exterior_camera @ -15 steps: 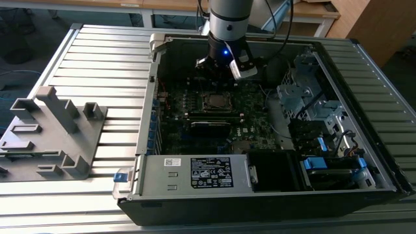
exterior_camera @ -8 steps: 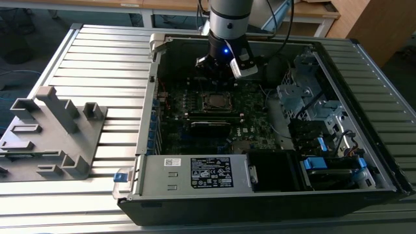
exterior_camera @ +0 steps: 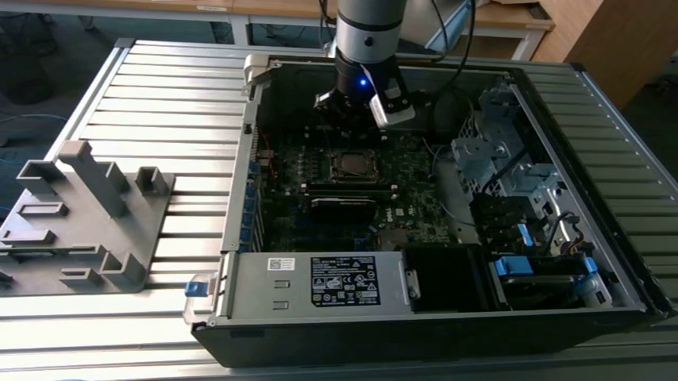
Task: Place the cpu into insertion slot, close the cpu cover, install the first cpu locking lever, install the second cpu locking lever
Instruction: 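Install the first cpu locking lever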
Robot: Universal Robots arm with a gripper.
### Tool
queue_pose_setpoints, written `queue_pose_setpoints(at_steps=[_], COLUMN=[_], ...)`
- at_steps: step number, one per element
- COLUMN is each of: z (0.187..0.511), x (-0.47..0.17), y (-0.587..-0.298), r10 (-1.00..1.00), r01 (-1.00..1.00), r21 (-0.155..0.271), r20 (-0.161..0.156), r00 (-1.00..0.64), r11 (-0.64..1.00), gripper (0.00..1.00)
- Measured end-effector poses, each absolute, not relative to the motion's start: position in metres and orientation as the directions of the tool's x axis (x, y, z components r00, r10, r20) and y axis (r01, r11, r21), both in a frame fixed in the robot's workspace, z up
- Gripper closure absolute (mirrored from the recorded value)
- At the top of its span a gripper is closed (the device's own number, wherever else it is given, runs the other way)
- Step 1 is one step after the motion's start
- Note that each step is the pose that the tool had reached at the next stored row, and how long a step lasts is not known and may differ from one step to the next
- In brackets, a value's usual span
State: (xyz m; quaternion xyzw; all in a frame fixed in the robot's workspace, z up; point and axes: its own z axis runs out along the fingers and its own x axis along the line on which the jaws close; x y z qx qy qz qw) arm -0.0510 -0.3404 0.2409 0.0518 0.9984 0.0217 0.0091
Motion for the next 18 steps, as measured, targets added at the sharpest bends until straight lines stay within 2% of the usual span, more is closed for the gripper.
queue_pose_setpoints(at_steps=[18], z=[0.2420], x=[-0.0609], y=[-0.3403], r10=[0.104], r01=[0.103], r21=[0.044], r20=[-0.016], r00=[-0.994], r11=[0.994], gripper=[0.89])
